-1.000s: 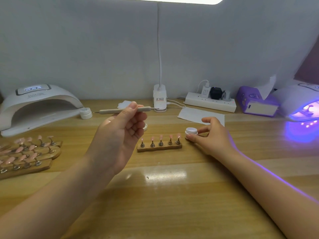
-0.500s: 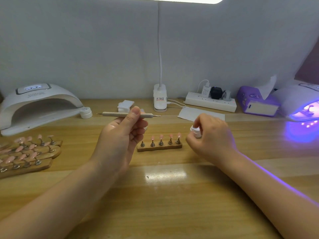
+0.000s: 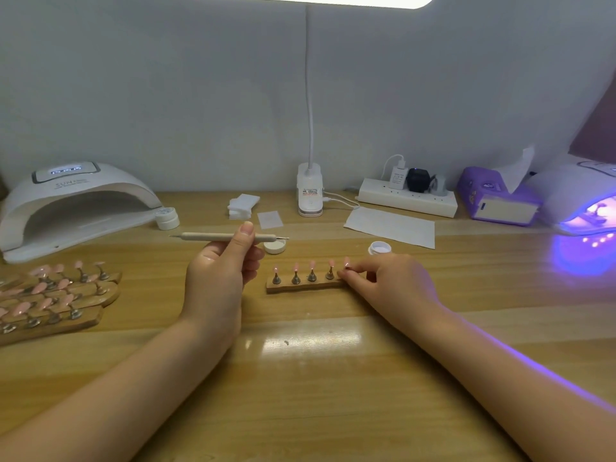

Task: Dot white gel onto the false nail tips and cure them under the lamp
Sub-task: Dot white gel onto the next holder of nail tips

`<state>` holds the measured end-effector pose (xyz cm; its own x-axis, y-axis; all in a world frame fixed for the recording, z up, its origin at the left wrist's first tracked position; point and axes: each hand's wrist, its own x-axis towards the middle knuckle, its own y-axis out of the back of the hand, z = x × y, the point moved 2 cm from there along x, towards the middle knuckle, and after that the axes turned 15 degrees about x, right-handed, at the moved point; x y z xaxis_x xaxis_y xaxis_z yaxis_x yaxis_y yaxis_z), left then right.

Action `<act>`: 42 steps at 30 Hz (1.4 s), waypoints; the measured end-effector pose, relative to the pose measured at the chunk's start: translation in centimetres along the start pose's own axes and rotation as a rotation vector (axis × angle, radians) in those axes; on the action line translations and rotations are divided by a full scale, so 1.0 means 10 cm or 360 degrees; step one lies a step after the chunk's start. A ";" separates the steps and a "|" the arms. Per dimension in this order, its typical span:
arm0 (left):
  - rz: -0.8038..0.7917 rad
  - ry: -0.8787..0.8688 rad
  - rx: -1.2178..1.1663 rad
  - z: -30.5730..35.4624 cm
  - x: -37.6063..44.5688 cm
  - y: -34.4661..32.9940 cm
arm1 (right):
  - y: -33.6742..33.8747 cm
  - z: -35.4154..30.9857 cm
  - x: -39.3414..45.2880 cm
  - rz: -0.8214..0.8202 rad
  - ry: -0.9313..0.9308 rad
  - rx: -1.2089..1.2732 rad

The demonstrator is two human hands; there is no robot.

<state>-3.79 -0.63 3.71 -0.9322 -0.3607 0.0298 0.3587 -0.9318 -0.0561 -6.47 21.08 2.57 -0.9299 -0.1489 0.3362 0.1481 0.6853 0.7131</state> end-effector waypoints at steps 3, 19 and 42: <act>-0.0024 -0.0036 0.0041 -0.03 -0.02 -0.01 | 0.00 -0.05 -0.01 0.0031 0.0144 -0.0093; -0.0262 -0.0183 -0.0139 0.27 -0.14 -0.10 | 0.11 -0.32 -0.11 0.0311 0.0615 0.0539; -0.0255 -0.0779 0.0460 0.02 -0.27 -0.19 | -0.15 -0.32 -0.21 0.0070 0.0304 0.1050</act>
<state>-1.97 2.10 3.92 -0.8698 -0.1278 0.4765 0.2780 -0.9249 0.2594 -3.70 18.05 2.75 -0.8430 -0.1927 0.5022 -0.1081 0.9753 0.1928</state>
